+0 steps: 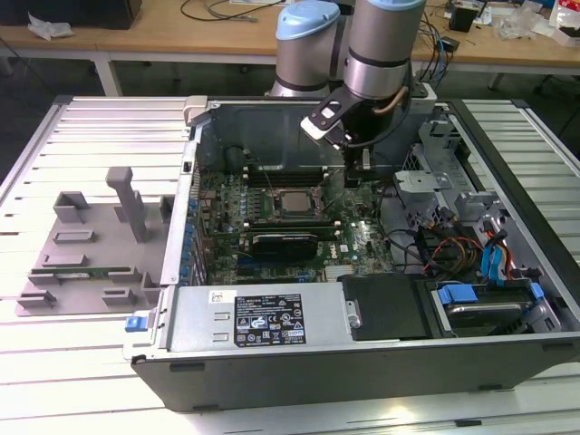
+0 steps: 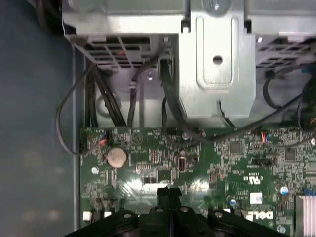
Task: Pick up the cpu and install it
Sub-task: 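Close the cpu cover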
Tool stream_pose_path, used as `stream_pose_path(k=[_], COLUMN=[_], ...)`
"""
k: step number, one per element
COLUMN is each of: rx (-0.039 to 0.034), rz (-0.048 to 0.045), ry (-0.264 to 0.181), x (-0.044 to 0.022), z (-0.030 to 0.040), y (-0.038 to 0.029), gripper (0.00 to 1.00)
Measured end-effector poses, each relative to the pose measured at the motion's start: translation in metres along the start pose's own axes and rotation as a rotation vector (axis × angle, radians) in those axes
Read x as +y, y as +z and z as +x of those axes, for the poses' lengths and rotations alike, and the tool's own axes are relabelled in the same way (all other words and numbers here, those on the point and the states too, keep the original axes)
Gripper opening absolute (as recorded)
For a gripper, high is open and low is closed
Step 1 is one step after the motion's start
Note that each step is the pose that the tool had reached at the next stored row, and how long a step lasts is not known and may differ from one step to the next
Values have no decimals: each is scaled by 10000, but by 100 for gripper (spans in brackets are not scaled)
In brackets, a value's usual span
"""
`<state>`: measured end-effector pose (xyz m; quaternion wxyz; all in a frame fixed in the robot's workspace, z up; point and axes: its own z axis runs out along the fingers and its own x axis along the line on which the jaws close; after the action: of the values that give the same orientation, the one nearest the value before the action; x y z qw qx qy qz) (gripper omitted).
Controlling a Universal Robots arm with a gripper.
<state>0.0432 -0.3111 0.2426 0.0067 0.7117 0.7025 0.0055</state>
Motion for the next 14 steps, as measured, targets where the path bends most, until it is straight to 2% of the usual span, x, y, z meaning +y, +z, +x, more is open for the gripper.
stream_pose_path(k=[3,5,10,14], rx=[-1,-1,4,3], rz=[-77,-176,-322,-477], ry=[1,2,0,1], x=[-118,-234,-369,-551], z=[-2,-4,-5,-7], y=[-3,-5,-6,-10], gripper=[11,11,11,11])
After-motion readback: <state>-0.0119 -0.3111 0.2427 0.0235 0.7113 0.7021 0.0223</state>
